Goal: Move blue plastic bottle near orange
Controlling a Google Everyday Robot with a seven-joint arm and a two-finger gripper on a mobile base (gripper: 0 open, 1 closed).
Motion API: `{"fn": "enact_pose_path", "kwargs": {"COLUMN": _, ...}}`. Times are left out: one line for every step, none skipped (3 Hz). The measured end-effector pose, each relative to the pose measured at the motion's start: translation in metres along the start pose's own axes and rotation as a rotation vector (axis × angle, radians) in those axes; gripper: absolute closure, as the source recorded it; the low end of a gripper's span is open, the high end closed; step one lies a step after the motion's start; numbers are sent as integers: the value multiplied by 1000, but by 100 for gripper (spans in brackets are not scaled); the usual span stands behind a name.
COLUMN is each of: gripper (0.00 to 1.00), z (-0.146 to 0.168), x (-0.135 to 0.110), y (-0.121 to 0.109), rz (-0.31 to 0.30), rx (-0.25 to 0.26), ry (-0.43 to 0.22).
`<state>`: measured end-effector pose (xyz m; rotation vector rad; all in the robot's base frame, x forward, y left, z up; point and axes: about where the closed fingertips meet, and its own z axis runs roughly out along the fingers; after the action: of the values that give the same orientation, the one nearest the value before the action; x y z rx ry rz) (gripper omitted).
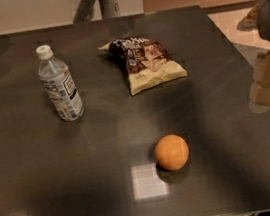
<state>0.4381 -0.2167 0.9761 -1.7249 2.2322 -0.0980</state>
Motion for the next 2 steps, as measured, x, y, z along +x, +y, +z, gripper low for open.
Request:
{"fn": "enact_pose_path", "kwargs": {"gripper": 0, "z": 0, "x": 0, "y": 0, "rz": 0, "rx": 0, "ry": 0}}
{"fn": "enact_pose_path", "kwargs": {"gripper": 0, "z": 1, "x": -1, "y": 0, "rz": -3, "rx": -5, "ry": -2}}
